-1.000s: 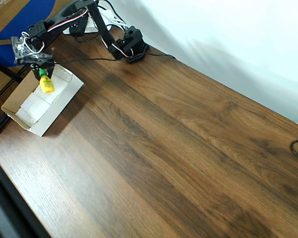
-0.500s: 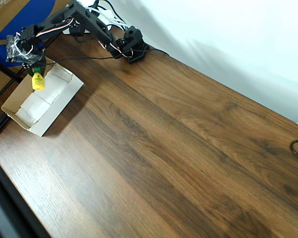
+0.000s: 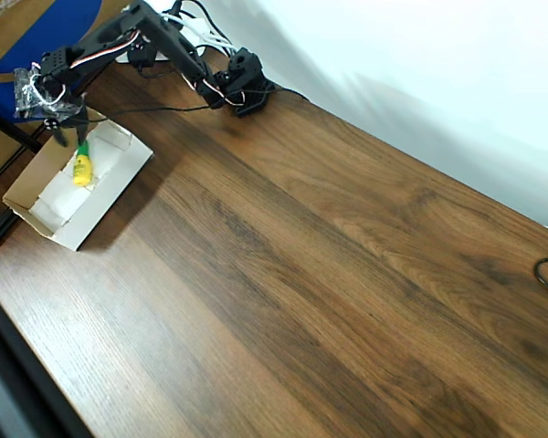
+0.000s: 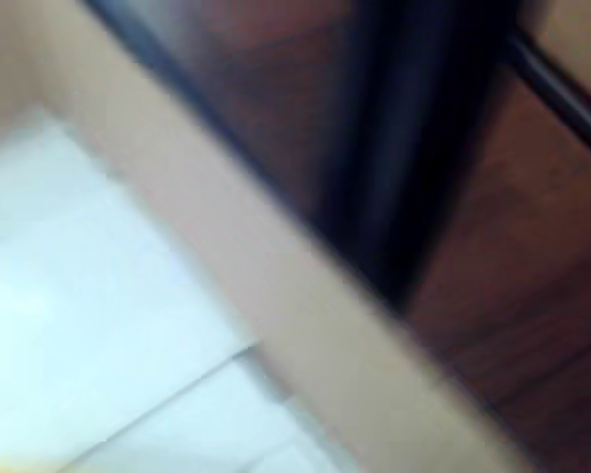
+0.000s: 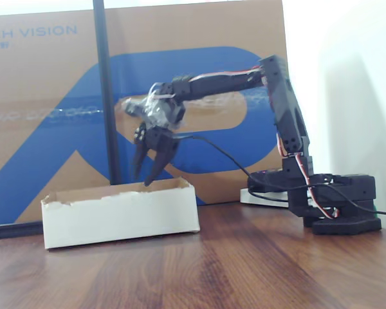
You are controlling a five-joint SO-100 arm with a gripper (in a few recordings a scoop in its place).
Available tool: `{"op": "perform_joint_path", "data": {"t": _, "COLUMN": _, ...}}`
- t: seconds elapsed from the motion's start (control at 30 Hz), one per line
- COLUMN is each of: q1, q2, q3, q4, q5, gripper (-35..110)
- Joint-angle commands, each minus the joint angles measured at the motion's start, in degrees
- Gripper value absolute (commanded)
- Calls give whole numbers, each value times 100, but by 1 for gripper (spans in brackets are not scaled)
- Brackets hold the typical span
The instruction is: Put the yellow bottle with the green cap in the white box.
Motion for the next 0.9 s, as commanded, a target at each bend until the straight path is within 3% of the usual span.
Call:
{"op": "perform_joint_path", "data": {"t": 0.0, "q1": -202, "q2": 1204, "q3": 589, "q4": -149, "q5": -53, "gripper": 0}}
{"op": "perform_joint_path", "data": {"t": 0.37, "q1": -1934, "q2": 5291, "q3": 4676, "q4": -1081, "q5": -536, "gripper": 0}}
{"op": "perform_joint_path", "data": {"t": 0.6, "q1": -2777, "q2": 8191, "q3": 6926, "q4": -729, "q5": -606, "gripper": 0}}
{"op": "perform_joint_path", "data": {"t": 0.87, "q1": -3111, "q2": 10028, "q3": 8648, "q4": -378, "q5": -721, "gripper": 0}}
